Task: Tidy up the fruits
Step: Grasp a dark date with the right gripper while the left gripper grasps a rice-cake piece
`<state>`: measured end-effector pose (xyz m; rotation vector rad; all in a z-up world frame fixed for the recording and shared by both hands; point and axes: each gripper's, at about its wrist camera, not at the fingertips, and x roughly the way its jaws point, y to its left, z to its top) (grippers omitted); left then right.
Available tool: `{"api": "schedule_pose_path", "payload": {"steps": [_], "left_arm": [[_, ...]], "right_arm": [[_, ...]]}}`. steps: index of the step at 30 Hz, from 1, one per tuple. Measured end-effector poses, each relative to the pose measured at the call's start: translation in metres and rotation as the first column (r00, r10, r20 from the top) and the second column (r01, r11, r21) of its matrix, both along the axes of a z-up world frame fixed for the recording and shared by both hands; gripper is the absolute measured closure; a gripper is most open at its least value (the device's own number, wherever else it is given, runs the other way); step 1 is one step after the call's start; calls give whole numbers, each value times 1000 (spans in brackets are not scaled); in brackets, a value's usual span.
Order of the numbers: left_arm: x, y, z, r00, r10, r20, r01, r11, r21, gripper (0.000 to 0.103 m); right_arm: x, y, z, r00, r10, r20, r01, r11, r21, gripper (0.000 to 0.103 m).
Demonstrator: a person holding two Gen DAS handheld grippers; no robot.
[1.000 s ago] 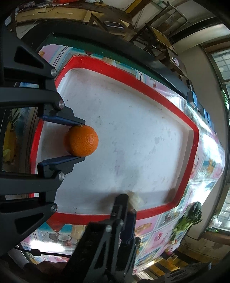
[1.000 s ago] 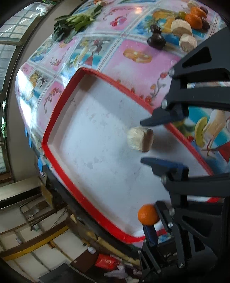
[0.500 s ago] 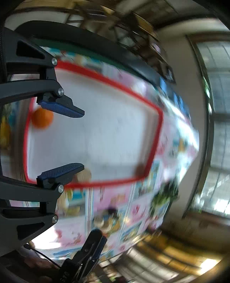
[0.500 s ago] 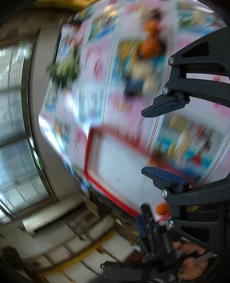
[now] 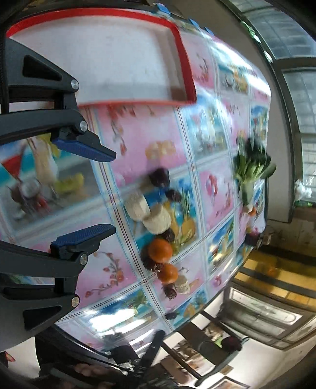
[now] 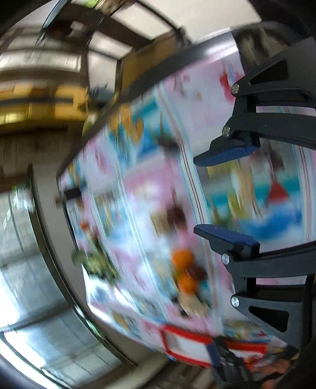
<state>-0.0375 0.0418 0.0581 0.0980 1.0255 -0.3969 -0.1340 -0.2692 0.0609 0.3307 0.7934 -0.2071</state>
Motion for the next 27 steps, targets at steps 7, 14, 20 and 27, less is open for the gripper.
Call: {"api": "schedule_pose_path", "payload": {"steps": [7,14,20,27], "left_arm": [[6,-22,-18,999,-48,-21,48,998,33,50],[18,-24,-26,999,-28,-27,29,999,19,50],[26,-19,-29,999,-20,-38,19,999,-34,50],[32,-21,-34,998,-38,-40,36,999,-37,74]], "right_arm": [[27,-49,-17,996,-77,-44,78,997,23,53],[49,-53,-34,993,-77,-93,76,997,-11,64],[56,-46,-42,987,-96,-130,85,993,-85,81],[55,-45,-42,988,-104,-117,93,991,-97,83]]}}
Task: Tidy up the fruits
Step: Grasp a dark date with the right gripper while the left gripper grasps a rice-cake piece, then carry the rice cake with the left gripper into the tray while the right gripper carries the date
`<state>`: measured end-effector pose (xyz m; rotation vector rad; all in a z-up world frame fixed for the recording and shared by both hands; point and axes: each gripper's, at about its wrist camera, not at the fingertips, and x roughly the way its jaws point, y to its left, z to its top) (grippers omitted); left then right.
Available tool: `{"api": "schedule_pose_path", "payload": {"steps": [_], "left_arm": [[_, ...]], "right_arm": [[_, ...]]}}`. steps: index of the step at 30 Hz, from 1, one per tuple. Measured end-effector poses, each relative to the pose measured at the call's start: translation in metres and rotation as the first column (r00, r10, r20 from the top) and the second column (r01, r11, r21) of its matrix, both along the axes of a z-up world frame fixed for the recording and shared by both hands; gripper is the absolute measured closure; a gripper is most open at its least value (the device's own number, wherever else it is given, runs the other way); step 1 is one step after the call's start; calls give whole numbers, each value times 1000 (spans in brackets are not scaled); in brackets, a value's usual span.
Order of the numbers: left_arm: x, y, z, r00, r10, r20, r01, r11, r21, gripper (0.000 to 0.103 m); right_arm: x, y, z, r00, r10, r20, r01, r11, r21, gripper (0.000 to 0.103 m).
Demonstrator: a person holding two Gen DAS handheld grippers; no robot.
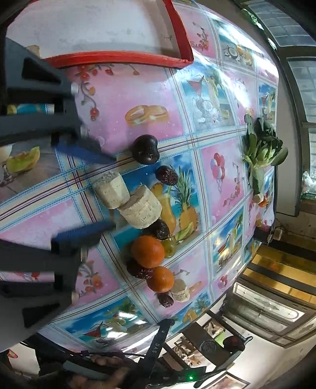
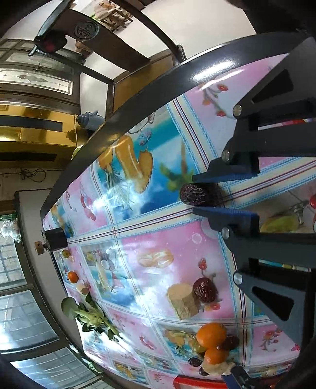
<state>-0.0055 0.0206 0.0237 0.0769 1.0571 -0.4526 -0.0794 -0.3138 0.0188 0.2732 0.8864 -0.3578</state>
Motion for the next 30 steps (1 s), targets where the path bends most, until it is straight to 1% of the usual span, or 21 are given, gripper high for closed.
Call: {"api": "schedule_pose_path", "payload": {"steps": [1,4,9,13,17,20,23,25,28,30], "left_arm": [[1,-1,-1,1000,-6,-7,6,1000,3,75],[3,-3,-2,1000,-8,2,8,1000,11,75],[13,-3,-7,1000,24,-14,-24,1000,12,75],[11,-7,-7,1000,23,6,-23,999,42,76],[10,0,-5,999,45,-1,-45,999,7,77],[5,6,1,998,55,4,-55,998,-1,77],[-8,19,21,997,78,30,-77,997,-31,77],[-17,29,35,994,101,51,-99,994,-43,77],[-29,53,55,984,156,82,-154,988,-31,77],[-35,74,65,974,205,92,-204,979,-19,77]], "right_arm": [[0,-1,0,1000,1,1,-1,1000,4,84],[0,0,0,1000,0,3,0,1000,6,84],[0,1,0,1000,6,2,-6,1000,-4,84],[-1,1,1,1000,15,4,-15,1000,4,84],[-5,6,7,999,30,22,-30,999,13,84],[-13,15,18,998,56,40,-56,998,11,84],[-21,37,34,991,114,65,-115,993,13,84],[-22,60,45,980,178,85,-182,983,31,84],[-18,104,57,952,288,101,-293,955,38,84],[-11,141,65,920,372,119,-381,923,55,84]]}}
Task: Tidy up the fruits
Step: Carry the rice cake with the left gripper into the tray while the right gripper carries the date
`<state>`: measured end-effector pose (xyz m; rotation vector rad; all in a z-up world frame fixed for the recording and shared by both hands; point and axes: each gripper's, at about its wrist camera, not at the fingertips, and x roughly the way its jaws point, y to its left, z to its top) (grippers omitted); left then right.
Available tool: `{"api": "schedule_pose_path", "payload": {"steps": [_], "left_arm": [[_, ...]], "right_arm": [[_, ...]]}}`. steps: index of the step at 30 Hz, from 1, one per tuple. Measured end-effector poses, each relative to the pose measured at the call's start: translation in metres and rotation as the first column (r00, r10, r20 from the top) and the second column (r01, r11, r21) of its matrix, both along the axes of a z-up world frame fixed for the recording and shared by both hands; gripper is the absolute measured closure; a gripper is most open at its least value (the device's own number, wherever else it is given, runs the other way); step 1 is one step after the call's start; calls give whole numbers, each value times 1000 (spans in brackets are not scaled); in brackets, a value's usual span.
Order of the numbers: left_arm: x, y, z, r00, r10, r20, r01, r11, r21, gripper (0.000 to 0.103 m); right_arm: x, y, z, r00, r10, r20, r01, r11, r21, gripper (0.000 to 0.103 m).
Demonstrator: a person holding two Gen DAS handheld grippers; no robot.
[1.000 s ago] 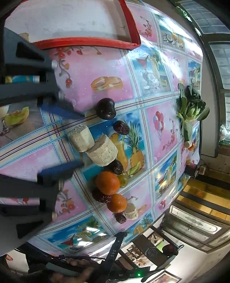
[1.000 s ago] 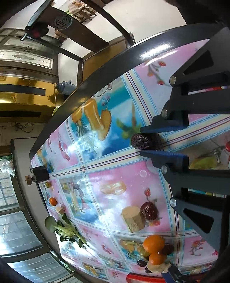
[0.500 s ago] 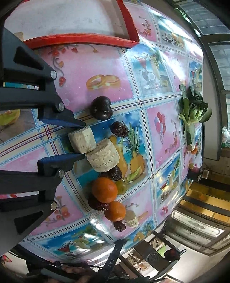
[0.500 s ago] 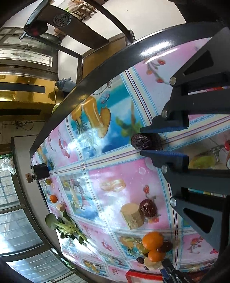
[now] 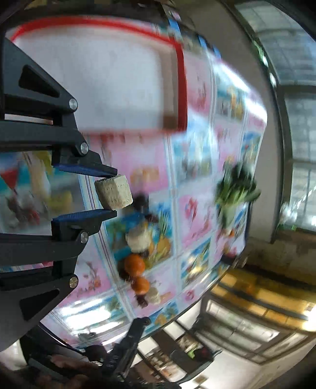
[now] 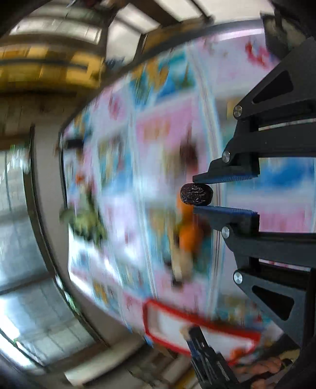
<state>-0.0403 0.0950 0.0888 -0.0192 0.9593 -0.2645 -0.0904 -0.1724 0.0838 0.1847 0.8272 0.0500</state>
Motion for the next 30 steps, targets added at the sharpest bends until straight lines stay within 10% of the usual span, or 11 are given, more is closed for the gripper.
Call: {"api": "schedule_pose_path", "payload": {"steps": [12,30], "left_arm": [[-30,111,7,959,281,29,-282,950,135,77],[-25,151,-41,944,323,-59,-308,934,180,77]], "right_arm": [[43,185,10,932,361,-8,-361,932,40,83],[91,268,-37,893,426,-146,-436,899,-41,83]]}}
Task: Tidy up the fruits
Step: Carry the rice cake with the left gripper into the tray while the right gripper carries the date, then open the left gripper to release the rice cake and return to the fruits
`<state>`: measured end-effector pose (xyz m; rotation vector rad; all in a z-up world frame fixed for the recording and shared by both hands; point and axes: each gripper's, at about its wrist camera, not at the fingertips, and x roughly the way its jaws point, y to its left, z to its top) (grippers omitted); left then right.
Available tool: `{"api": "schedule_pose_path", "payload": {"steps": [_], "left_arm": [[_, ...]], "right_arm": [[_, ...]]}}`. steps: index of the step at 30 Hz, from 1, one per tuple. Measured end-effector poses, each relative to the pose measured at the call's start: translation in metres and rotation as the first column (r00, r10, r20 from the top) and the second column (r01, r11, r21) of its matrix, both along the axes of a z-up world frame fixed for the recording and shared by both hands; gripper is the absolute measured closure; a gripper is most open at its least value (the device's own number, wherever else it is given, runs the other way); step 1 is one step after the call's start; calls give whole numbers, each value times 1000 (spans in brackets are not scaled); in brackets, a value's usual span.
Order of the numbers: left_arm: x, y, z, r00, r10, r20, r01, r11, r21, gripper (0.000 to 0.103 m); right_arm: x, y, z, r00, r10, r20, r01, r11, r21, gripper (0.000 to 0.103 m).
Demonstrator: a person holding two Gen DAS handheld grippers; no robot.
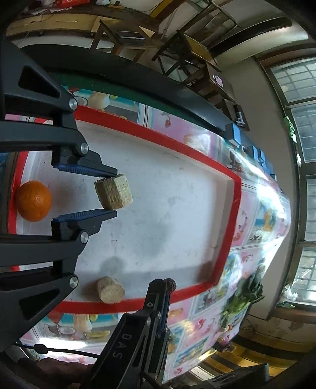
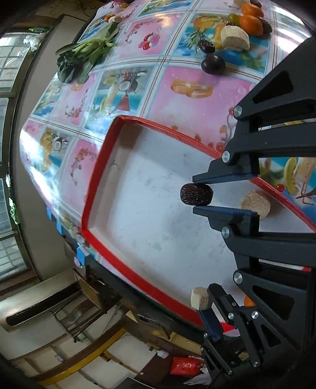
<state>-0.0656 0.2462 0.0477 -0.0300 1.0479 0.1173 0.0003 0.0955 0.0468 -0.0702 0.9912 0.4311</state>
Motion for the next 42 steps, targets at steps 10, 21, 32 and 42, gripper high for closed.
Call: {"api": "schedule_pose_path", "payload": {"steps": [10,21,32,42], "left_arm": [[2,2,-14,999,11,-32,-12,1000,-2,77],[-2,6,-14,1000,21,-6,-22,999,-49,66],[15,-63,34,974,-189,127,197,979,-55,64],[59,-166,18,917,-394,62,398,915,-67,64]], "right_arm": [[1,8,-20,1000,22,-16,-22,999,-48,83],[-8,-8,-15,999,33,12,-33,998,51,78],[-74,-146,26,960,-251,122,225,955,195,75],[-102,-317,9,781,-619,79,604,781,158,75]]}}
